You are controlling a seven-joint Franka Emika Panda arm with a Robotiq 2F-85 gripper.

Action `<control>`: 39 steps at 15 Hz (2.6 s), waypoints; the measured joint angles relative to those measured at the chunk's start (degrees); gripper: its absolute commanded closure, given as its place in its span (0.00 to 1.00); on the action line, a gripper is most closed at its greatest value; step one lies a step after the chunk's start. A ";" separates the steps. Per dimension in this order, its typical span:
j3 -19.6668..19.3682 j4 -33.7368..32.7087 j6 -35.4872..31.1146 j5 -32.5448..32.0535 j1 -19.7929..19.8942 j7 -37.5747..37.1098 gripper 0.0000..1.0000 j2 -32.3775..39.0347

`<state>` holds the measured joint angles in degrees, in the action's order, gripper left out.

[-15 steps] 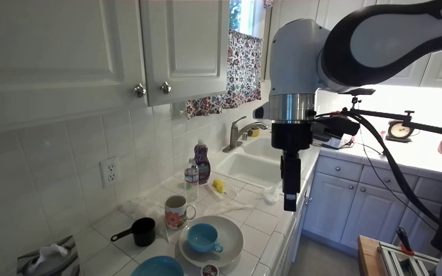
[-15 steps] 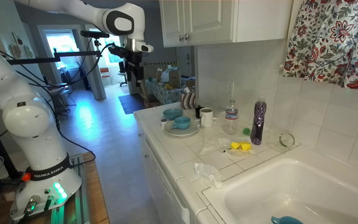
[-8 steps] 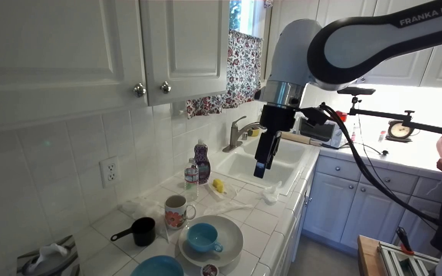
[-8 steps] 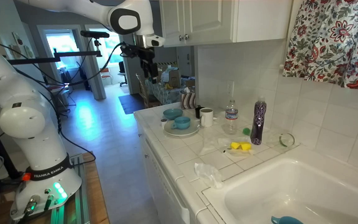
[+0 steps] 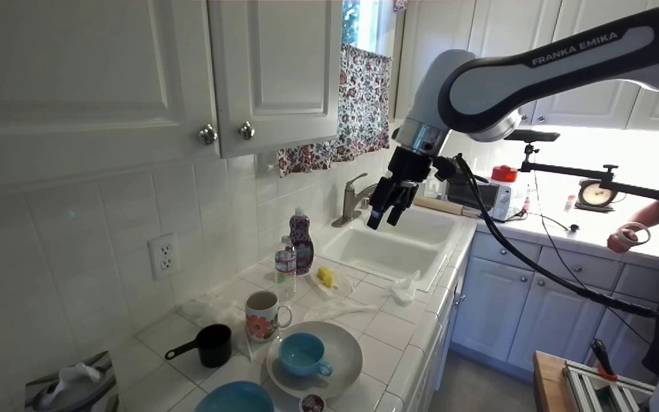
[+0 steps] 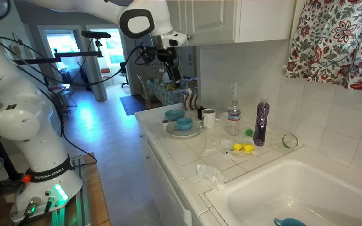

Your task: Pour some dishwashing liquid in the sink.

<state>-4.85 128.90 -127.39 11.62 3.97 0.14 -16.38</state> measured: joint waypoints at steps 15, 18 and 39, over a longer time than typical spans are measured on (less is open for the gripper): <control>-8.59 -11.11 12.77 -5.46 4.81 15.67 0.00 11.47; -8.59 -11.13 12.78 -5.46 4.83 15.73 0.00 11.48; -5.66 -53.52 33.26 0.40 21.81 53.49 0.00 46.62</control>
<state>-10.51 75.38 -94.13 12.02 25.78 53.62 30.24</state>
